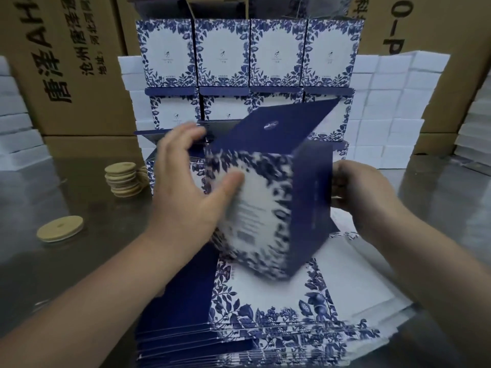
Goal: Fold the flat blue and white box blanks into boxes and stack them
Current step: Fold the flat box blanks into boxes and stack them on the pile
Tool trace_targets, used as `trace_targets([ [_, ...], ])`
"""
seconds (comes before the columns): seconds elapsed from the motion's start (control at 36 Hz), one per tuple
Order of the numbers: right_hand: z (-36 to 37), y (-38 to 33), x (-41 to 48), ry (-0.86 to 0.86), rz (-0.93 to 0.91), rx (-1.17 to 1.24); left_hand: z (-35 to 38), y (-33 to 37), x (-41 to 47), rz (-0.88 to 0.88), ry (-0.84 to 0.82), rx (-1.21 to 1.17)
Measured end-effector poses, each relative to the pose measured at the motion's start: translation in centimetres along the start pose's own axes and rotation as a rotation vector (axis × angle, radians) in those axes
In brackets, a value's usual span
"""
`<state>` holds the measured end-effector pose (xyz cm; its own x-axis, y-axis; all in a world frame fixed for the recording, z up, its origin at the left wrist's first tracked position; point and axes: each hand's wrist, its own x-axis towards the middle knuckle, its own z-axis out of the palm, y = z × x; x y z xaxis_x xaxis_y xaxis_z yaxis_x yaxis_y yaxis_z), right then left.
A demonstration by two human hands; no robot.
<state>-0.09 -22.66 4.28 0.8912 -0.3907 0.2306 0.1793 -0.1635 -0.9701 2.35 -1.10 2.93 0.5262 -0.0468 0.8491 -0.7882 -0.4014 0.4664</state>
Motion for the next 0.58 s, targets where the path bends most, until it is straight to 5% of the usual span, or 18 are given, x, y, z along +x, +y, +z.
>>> trace_targets([
  [0.14,0.0,0.0,0.2,0.015,-0.034,0.043,0.7,-1.1,0.6,-0.226,-0.042,0.092],
  [0.28,0.1,0.4,-0.4,-0.025,-0.199,-0.078,1.4,-1.1,0.1,-0.444,-0.184,-0.314],
  [0.39,-0.4,0.2,-0.1,-0.102,-0.123,0.02,1.3,-1.2,0.0,-0.481,-0.297,-0.613],
  [0.47,-0.6,0.0,-0.2,-0.24,-0.095,0.026,1.5,-1.5,-0.5,-0.482,-0.412,-0.565],
  [0.58,-0.6,0.5,0.3,-0.089,-0.047,0.028,1.9,-1.4,-0.6,-0.476,-0.467,-0.18],
])
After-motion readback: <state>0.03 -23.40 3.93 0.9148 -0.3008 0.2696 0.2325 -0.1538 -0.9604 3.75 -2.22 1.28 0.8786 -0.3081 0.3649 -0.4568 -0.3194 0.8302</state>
